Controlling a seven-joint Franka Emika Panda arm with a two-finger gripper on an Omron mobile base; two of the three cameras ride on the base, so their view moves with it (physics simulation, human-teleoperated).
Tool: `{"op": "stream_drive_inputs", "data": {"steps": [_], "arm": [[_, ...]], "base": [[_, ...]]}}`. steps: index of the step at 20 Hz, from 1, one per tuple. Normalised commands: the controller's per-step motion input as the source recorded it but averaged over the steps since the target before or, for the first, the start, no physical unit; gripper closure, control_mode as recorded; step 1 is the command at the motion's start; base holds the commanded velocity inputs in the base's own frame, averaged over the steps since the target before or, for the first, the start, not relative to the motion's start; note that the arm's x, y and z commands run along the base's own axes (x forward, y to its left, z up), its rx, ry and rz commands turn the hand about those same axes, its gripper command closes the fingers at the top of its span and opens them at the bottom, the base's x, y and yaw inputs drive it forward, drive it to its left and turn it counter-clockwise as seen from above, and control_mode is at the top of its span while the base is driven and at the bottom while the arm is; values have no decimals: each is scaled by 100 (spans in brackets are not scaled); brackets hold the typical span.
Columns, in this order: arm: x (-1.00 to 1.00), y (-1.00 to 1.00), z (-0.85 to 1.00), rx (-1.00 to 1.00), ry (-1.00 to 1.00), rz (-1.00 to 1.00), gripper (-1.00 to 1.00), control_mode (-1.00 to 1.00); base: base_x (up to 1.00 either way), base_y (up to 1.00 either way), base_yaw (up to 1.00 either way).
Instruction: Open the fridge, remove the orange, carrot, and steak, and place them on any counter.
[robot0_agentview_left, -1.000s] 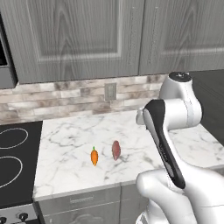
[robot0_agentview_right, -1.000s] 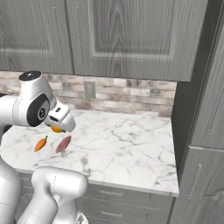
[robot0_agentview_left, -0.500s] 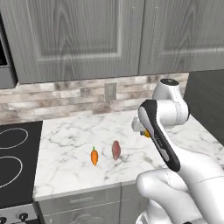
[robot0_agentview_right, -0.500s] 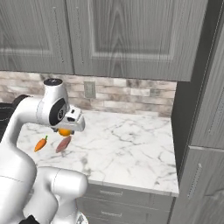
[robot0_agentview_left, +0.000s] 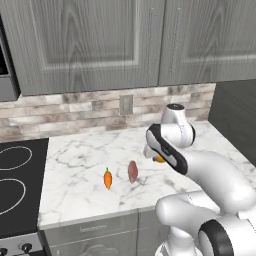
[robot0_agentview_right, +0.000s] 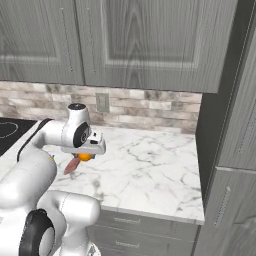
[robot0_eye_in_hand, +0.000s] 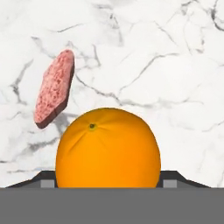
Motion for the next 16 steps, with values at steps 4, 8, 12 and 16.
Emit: {"op": "stream_drive_inputs", "data": {"steps": [4,8,12,16], "arm": [[57,0,-69,-6,6,5,100,-100],[43,0,-62,-4,4,4,100,-100],[29,0,-43,-1,6,1,100,-100],[22,0,-26,0,9,0,100,-100]], "base": [[0,0,0],[0,0,0],[0,0,0],[0,0,0]]}}
